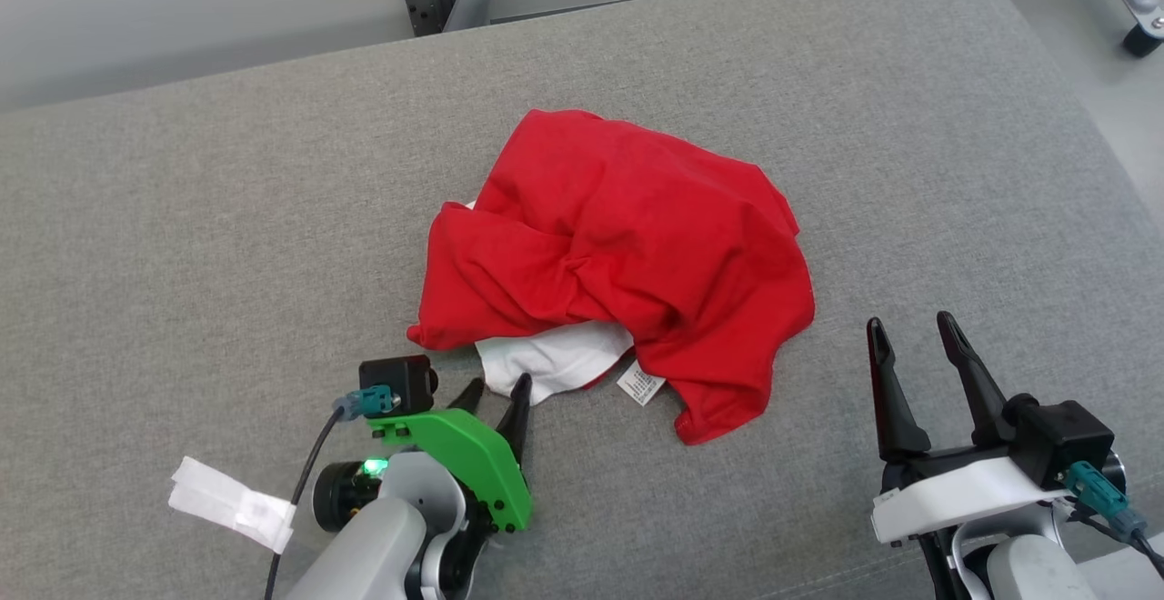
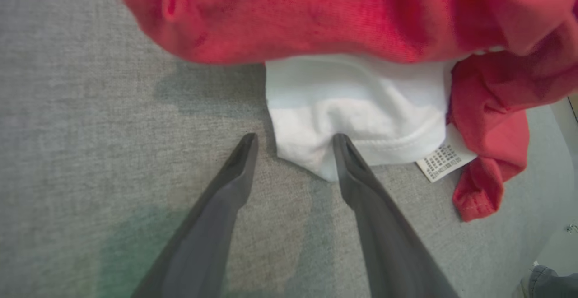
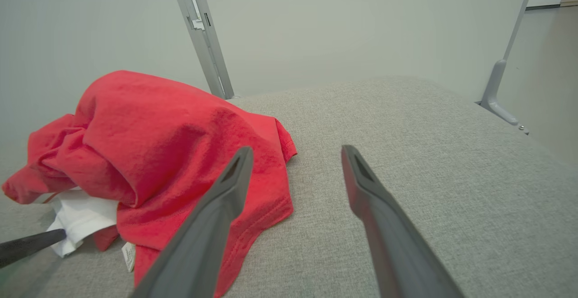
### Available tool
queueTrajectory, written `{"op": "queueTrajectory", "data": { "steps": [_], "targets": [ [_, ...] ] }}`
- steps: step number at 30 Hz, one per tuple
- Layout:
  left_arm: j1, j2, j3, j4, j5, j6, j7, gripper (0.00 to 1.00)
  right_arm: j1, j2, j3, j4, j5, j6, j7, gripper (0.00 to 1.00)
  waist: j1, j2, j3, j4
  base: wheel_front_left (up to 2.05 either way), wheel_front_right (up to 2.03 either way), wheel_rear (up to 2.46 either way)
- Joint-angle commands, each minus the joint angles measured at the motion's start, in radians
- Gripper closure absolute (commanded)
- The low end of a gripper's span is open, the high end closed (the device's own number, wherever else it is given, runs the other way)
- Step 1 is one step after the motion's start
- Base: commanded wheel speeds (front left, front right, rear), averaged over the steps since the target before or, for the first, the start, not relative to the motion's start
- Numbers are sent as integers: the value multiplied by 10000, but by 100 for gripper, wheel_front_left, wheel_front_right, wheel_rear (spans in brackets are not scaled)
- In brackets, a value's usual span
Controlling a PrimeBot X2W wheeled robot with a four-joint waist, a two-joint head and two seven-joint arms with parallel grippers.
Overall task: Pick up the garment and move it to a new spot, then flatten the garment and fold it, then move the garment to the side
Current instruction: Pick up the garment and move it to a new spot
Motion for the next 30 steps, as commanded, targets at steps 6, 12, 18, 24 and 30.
{"op": "queueTrajectory", "data": {
  "steps": [6, 12, 18, 24, 30],
  "targets": [
    [-192, 77, -127, 107, 1, -343, -110, 100, -22, -24, -82, 22, 80, 1, -31, 0, 0, 0, -44, 34, 0, 0, 0],
    [42, 585, -139, -2127, 117, -234, 13, 100, 163, -24, -199, 8, 95, 1, -31, 0, 0, 0, -244, 56, 0, 0, 0],
    [-271, 1441, 208, -6147, -427, -54, 1443, 100, 366, -23, -381, 1, 129, 1, -31, 0, 0, 0, -443, 236, 0, 0, 0],
    [-2275, 1935, 1623, -8159, -1118, 468, 2698, 100, 284, -26, -165, 80, 323, 1, -31, 0, 0, 0, -654, 321, 0, 0, 0],
    [-5007, 1776, 3052, -7723, -1486, 747, 2850, 100, 253, -27, -105, 136, 448, 1, -31, 0, 0, 0, -800, 216, 0, 0, 0]
  ]
}}
